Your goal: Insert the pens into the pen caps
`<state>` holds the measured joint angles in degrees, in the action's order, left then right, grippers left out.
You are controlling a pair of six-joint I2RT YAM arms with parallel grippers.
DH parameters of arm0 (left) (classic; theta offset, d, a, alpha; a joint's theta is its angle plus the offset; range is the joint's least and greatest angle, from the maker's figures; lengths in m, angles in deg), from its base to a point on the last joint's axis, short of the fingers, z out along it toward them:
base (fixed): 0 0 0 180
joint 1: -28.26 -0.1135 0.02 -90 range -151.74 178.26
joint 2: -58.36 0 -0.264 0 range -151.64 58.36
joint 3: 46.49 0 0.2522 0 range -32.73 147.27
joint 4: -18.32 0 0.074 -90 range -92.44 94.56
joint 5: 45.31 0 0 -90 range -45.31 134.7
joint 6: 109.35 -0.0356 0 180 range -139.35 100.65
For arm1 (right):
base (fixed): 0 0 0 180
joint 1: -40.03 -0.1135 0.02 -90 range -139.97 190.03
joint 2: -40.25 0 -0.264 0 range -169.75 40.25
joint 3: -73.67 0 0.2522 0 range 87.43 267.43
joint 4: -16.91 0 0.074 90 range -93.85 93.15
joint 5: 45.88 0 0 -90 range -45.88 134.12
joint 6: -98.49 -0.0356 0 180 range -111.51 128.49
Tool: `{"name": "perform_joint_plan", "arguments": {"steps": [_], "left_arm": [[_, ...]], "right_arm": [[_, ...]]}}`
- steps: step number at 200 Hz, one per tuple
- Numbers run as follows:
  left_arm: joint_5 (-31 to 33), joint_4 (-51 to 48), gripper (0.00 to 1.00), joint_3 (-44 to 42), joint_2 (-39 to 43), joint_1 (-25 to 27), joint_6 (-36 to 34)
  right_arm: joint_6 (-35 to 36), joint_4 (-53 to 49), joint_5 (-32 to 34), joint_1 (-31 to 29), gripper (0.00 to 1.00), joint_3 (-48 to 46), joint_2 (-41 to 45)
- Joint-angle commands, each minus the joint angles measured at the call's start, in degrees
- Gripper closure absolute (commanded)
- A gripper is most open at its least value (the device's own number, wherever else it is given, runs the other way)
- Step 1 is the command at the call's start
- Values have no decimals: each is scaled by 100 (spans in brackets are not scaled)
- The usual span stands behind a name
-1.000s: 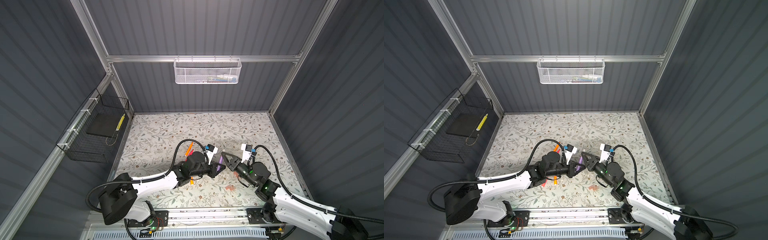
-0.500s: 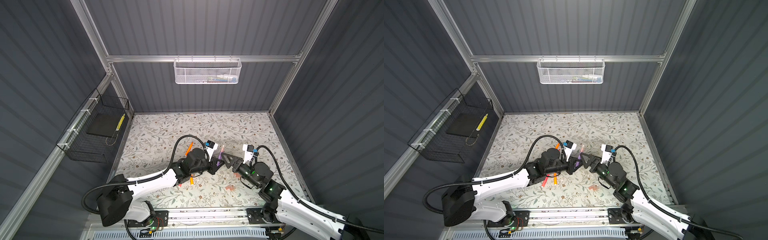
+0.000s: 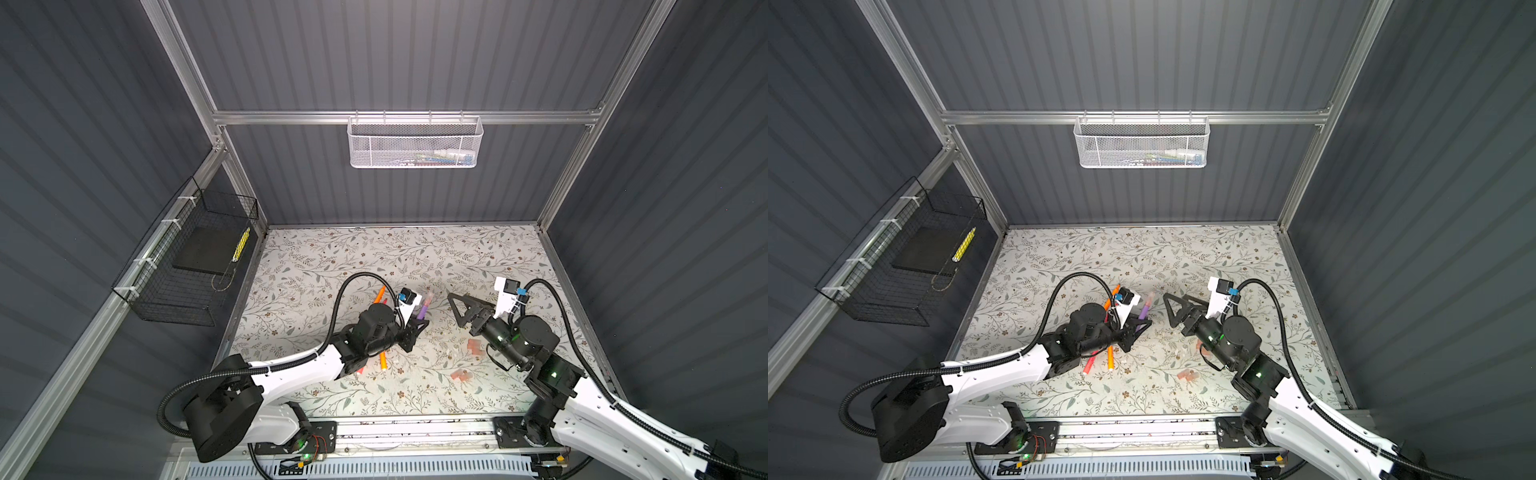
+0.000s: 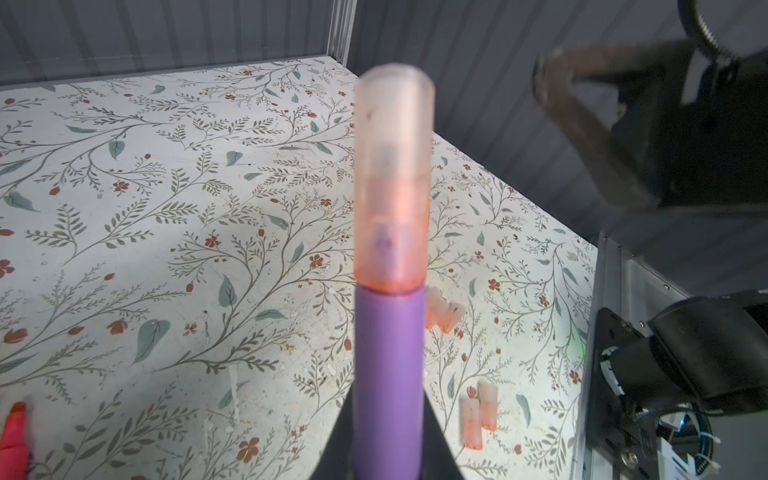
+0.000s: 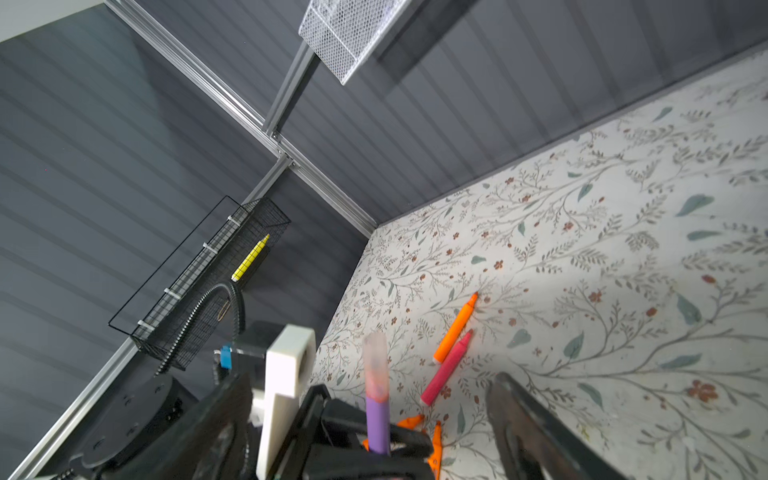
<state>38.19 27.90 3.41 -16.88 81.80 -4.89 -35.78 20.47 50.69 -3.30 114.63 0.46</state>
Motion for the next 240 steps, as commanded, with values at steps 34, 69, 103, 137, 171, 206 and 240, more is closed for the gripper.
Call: {"name": "perform_joint_plan", "arguments": {"steps": [34, 69, 103, 137, 171, 206, 240], "left_arm": [[-454, 621, 100, -105, 433, 16, -303], [-550, 559, 100, -41, 364, 9, -277], [-605, 506, 100, 21, 266, 14, -277], [-624, 506, 100, 48, 197, 14, -256], [-678, 458, 100, 131, 61, 11, -259], [-730, 458, 100, 175, -60, 10, -233], [-696, 430, 100, 182, -61, 8, -242]], "right_arm": [[783, -407, 255, -1, 32, 887, -649], [679, -364, -205, -9, 44, 1198, -1205], [520, -156, -552, -20, 44, 1217, -1497], [445, -85, -619, -19, 53, 1218, -1662], [393, -39, -723, -22, 61, 1235, -1741], [256, -32, -797, -19, 61, 1198, -1846], [124, 48, -879, -22, 61, 1127, -1925]]}}
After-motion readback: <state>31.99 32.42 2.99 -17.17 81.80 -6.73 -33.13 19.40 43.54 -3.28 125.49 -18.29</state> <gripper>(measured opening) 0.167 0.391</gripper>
